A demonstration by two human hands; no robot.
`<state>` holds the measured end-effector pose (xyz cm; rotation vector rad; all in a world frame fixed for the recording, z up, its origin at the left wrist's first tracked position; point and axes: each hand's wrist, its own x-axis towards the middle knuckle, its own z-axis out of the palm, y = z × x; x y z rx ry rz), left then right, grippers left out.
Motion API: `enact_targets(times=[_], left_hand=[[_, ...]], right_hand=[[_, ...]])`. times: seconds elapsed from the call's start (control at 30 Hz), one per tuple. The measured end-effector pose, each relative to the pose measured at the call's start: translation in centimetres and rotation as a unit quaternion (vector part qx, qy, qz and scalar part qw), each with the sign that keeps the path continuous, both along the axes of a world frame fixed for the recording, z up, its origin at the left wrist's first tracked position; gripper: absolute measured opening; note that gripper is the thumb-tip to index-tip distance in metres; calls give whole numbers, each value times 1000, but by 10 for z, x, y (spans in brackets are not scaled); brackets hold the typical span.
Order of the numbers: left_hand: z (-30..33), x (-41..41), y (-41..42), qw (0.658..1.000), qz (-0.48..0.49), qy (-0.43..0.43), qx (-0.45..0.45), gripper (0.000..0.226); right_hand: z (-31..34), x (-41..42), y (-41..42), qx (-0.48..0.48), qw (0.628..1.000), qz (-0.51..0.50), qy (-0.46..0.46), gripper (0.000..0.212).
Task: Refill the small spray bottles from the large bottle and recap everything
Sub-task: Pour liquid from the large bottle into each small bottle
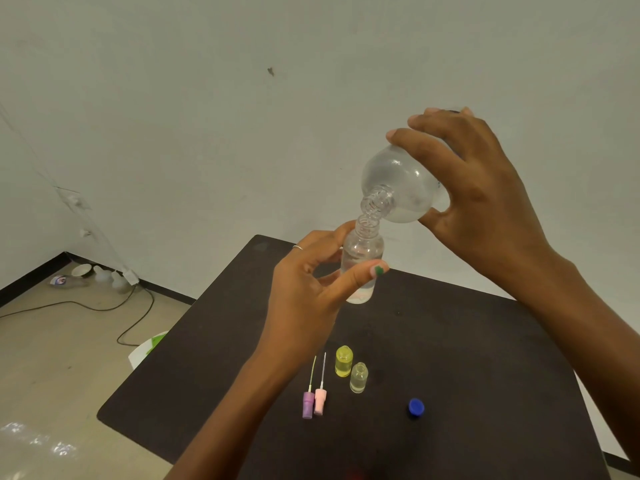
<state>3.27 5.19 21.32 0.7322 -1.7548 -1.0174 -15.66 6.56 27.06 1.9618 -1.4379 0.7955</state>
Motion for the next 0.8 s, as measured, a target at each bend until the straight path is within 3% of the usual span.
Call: enact_targets(times=[0.8], left_hand=[[2, 0, 1, 1000, -5, 5, 0, 37]], right_hand=[[0, 0, 0, -3, 1000, 2, -2, 65]])
